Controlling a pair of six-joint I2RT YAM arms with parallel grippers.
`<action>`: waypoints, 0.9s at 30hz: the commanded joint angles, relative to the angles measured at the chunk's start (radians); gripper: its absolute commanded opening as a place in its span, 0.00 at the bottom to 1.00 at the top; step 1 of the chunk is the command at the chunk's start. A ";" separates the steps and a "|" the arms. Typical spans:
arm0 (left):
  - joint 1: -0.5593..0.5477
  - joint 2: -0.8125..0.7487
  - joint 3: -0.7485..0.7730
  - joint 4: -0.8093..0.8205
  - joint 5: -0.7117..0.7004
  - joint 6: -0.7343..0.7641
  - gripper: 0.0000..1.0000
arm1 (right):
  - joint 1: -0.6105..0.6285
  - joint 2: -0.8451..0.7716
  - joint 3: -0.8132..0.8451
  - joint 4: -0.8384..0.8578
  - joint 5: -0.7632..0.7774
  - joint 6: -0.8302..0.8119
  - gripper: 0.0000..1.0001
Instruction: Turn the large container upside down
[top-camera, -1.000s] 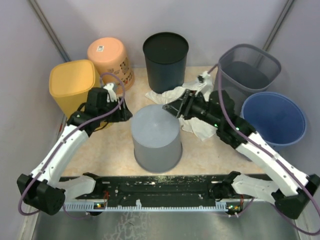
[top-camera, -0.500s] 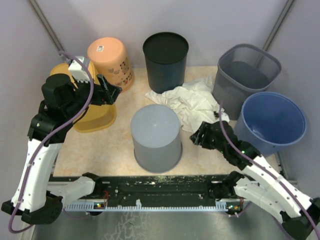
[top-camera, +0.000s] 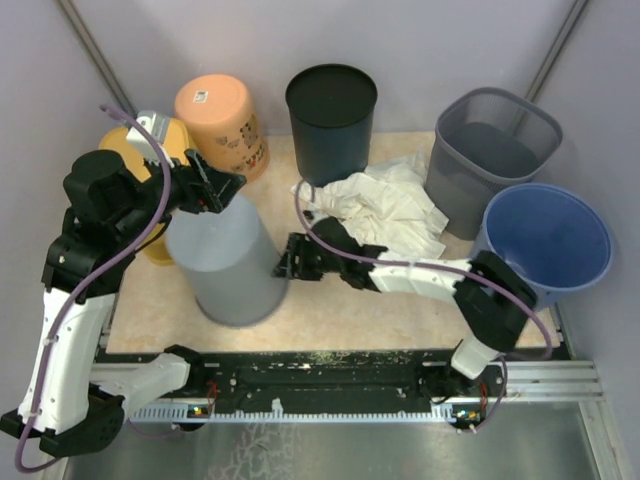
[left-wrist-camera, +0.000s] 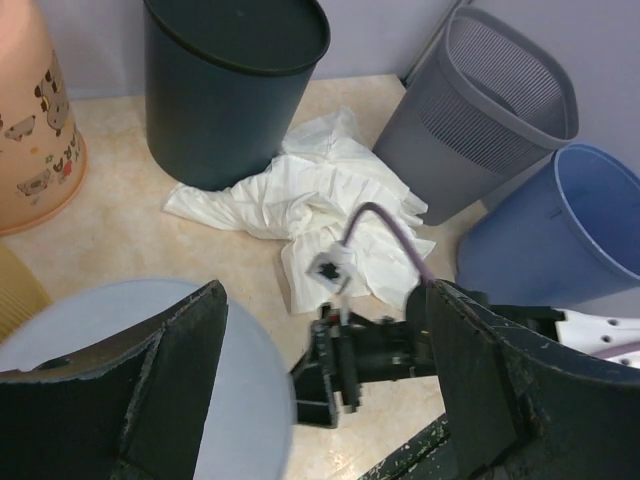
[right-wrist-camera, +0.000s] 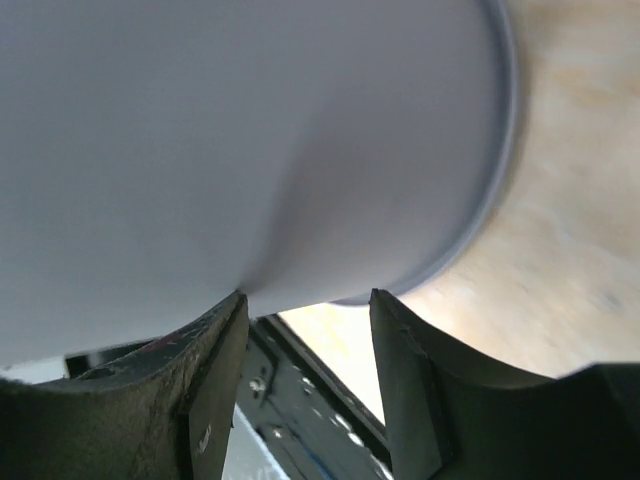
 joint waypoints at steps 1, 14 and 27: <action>-0.001 -0.025 0.055 0.004 0.000 -0.006 0.85 | 0.009 0.154 0.246 0.146 -0.165 -0.028 0.53; -0.004 0.030 -0.162 0.082 0.179 -0.064 0.84 | -0.219 -0.207 0.054 -0.138 0.057 -0.132 0.53; -0.080 0.083 -0.428 0.030 0.078 -0.014 0.85 | -0.369 -0.514 0.506 -0.939 0.926 -0.535 0.70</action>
